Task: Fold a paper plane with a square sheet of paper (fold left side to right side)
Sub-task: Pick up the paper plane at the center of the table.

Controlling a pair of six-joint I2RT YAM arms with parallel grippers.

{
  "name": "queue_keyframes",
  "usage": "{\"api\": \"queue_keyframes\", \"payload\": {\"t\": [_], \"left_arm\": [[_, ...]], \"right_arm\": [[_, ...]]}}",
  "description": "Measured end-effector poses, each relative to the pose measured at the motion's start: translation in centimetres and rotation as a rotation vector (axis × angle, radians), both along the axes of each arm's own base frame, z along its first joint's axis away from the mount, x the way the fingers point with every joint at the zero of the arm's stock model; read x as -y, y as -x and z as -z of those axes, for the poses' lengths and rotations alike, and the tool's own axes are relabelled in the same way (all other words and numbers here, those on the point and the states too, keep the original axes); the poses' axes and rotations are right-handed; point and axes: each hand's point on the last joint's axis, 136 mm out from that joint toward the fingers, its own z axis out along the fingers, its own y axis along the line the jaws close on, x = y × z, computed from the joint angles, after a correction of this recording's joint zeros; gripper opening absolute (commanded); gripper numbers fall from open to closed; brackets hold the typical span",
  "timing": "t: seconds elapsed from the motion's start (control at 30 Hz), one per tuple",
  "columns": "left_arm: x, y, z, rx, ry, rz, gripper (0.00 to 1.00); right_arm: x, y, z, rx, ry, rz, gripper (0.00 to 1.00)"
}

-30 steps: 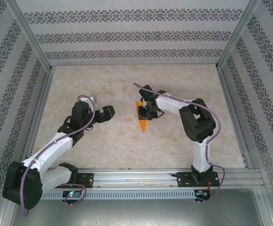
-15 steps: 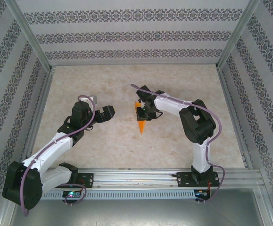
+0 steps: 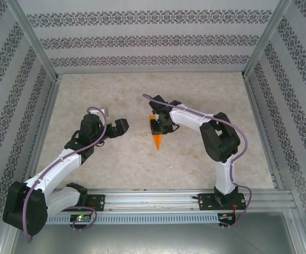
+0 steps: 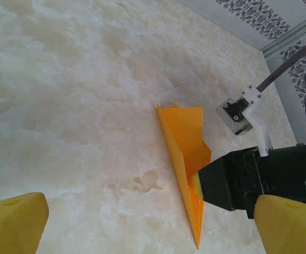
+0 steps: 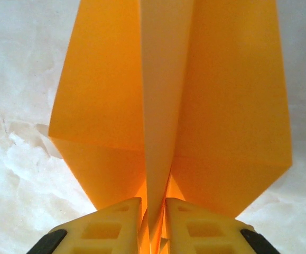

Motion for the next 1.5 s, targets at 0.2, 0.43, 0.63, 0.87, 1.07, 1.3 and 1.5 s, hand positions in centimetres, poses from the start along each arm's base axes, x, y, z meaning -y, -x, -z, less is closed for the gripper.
{"api": "queue_keyframes", "payload": {"t": [0.2, 0.43, 0.63, 0.87, 1.07, 1.3, 1.5], "left_arm": [[0.0, 0.0, 0.0, 0.0, -0.001, 0.0, 1.0], [0.0, 0.0, 0.0, 0.0, 0.0, 0.0, 1.0], [0.0, 0.0, 0.0, 0.0, 0.0, 0.0, 1.0], [-0.1, 0.0, 0.0, 0.0, 0.0, -0.002, 1.0], [-0.2, -0.1, 0.0, 0.0, -0.001, -0.007, 1.0], [-0.2, -0.1, 0.0, 0.001, 0.0, -0.007, 1.0], [-0.3, 0.0, -0.6, 0.021, -0.002, -0.004, 1.0]], "right_arm": [[-0.1, 0.2, 0.9, -0.013, 0.02, -0.006, 0.19], [-0.4, 0.1, 1.1, -0.01, 0.026, -0.012, 0.18], [-0.7, 0.3, 2.1, -0.028, 0.041, -0.02, 0.17], [-1.1, 0.3, 2.0, -0.023, 0.045, -0.028, 0.14], [-0.8, 0.2, 1.9, -0.018, 0.062, -0.022, 0.11], [-0.3, -0.7, 0.0, 0.014, 0.096, 0.021, 0.07], [-0.2, -4.0, -3.5, 0.096, 0.09, 0.107, 0.06]]}}
